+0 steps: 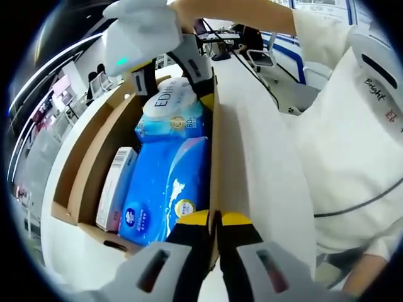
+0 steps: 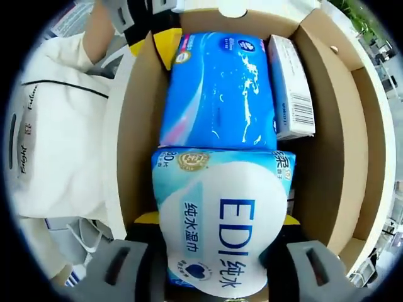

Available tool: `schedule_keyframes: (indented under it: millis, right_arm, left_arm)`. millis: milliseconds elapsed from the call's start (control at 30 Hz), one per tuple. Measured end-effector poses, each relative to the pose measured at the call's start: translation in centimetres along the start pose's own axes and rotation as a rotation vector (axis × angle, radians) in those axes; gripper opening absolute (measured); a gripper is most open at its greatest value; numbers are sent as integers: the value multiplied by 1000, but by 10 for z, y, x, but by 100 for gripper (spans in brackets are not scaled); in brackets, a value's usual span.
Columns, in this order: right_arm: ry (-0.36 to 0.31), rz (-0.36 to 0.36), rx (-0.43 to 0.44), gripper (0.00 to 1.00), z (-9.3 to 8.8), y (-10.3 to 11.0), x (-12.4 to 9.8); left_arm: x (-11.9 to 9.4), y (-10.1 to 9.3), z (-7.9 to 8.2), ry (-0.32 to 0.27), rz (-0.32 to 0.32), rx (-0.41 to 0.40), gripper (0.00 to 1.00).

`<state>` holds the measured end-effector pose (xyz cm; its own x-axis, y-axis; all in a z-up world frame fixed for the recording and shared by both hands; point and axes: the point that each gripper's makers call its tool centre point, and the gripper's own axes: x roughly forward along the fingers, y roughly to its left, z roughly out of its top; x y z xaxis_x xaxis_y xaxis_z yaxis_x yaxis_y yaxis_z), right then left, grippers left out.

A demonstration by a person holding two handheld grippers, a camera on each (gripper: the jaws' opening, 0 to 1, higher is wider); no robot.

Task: Operate the shoe box by opening the lid, removing the specified soft item, and placing it in the target area until the item is outside and the box remains undamaged.

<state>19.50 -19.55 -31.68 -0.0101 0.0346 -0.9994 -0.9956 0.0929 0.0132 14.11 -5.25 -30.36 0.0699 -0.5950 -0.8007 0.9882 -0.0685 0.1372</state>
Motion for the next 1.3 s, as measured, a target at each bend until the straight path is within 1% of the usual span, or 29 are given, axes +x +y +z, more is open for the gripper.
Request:
schedule_keyframes:
  millis: [33,100,200,233,300,333,367,400,433,567,633,667,700,733,800,833,933,967,1000,1033,1067,1133,1167,1200,1267,1300]
  right_arm:
    - [0,-3,-1,61,2,-6,-1]
    - [4,-1,-2,61,3,-10,-3]
    - [-7,3,-6,61,5,-19,-10]
    - [-11,-11,-9,61,4,-11,-7]
    - [-2,-20,-13,61,4,-10,-11]
    - [-8,-20,-7,61,6,-10,-16]
    - [-11,-16,1,61,7,0,-19]
    - [-16,-20,-1,61,7,1,-20]
    - [-20,-22,-7,61,9,8,-22]
    - [16,-42,-20,61,5,17,-26]
    - [40,-37,-24,61,2,23,-26]
    - [40,-47,-59,61,2,23,-26]
    - [35,-64,-74,61,3,20,-27]
    - [14,-86,-78,61,6,17,-28]
    - [10,-79,-65,61,7,20,-31]
    - [5,-85,-70,61,8,18,-33]
    - [28,-79,-86,61,7,20,-34]
    - [48,-89,-121,61,6,19,-35]
    - [54,-98,-132,61,6,20,-35]
    - [65,-95,-122,61,5,21,-37]
    - [56,-96,-122,61,5,20,-39]
    - [53,-74,-85,61,5,21,-44]
    - [47,-75,-89,61,5,20,-45]
    - [40,-75,-116,61,5,22,-46]
    - [39,-77,-113,61,5,21,-47]
    - [37,-80,-116,61,1,18,-49]
  left_arm:
    - [0,0,0,-1,0,1,3]
    - [0,0,0,0,-2,2,3]
    - [0,0,0,-5,-5,-3,2]
    - [-1,0,0,-11,-4,-8,2]
    - [0,0,0,-3,-2,4,2]
    - [1,0,1,5,-2,1,2]
    - [0,0,0,10,-7,-11,2]
    - [0,1,0,9,-11,-17,2]
    - [-1,2,0,6,-10,-17,2]
    - [-1,2,0,1,-2,-11,2]
    - [-1,1,0,1,-3,-12,2]
    - [-1,1,0,2,-3,-10,2]
    - [-1,2,0,2,-3,-11,2]
    - [-1,2,0,2,-3,-12,2]
    - [-1,2,0,2,-3,-12,2]
    - [-1,2,0,2,-3,-11,2]
    - [-1,2,0,-1,0,-11,2]
    - [-1,2,0,-2,0,-9,2]
    - [-1,1,0,-2,1,-10,2]
    - [-1,1,0,-3,1,-10,3]
    - [-1,1,0,-3,1,-9,3]
    - [0,1,0,-3,1,-9,3]
    - [0,1,0,-3,1,-8,3]
    - [0,0,0,-3,1,-8,3]
    - [0,0,0,-4,1,-10,3]
    - [0,0,0,-4,1,-9,3]
